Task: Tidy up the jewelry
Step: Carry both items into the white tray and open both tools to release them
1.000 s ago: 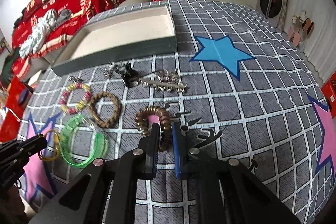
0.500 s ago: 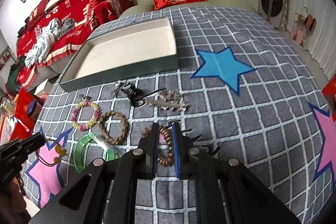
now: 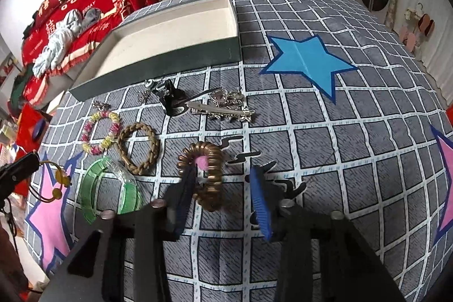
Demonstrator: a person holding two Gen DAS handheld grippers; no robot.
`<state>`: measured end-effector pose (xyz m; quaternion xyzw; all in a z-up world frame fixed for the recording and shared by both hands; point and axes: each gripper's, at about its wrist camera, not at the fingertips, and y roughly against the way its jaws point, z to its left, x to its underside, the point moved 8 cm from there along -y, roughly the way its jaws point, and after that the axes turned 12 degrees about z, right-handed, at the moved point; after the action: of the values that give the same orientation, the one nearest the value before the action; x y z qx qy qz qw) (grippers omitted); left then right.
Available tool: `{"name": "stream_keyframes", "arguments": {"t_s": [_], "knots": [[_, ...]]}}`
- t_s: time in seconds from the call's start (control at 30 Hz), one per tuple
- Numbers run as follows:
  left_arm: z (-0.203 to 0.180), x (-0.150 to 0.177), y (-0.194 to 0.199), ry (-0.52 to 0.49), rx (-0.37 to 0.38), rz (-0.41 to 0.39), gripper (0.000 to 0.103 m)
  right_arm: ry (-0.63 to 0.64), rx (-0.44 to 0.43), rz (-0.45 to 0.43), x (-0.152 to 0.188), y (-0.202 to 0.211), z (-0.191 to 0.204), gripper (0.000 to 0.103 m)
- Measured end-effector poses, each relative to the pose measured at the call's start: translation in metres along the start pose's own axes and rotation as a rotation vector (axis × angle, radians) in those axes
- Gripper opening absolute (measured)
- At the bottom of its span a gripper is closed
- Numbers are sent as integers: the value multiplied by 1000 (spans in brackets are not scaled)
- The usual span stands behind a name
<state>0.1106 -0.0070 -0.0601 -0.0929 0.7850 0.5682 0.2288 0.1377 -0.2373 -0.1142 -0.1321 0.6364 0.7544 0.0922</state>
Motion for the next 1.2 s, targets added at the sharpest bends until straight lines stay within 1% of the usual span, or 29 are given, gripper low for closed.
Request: {"name": "stream_keyframes", "arguments": {"t_s": [0.1, 0.17, 0.3, 0.4, 0.53, 0.63, 0.73, 0.83, 0.9, 1.03, 1.13, 1.2], "knots": [[0, -2, 5, 4, 2, -8, 22, 6, -1, -3, 1, 3, 2, 11], [1, -5, 9, 7, 6, -14, 22, 2, -13, -24, -1, 11, 4, 11], [5, -23, 20, 5, 2, -36, 22, -9, -64, -74, -23, 38, 7, 11], [7, -42, 30, 8, 4, -59, 22, -13, -113, -105, -48, 59, 12, 11], [15, -77, 44, 18, -16, -104, 22, -14, -162, -131, -87, 77, 17, 11], [18, -109, 49, 25, -13, -126, 22, -10, -182, -129, -121, 79, 24, 11], [22, -140, 46, 34, -9, -140, 22, -10, -200, -114, -150, 72, 31, 11], [27, -166, 34, 37, -24, -150, 22, -2, -184, -109, -174, 61, 36, 11], [32, -181, 18, 44, -22, -145, 22, -2, -180, -100, -187, 49, 39, 11], [40, -195, -21, 48, -58, -107, 22, -15, -179, -65, -205, 17, 42, 11], [48, -199, -53, 47, -102, -68, 22, -19, -159, -35, -210, -9, 41, 11], [57, -198, -77, 50, -146, -33, 22, -15, -140, -16, -211, -25, 39, 11]]}}
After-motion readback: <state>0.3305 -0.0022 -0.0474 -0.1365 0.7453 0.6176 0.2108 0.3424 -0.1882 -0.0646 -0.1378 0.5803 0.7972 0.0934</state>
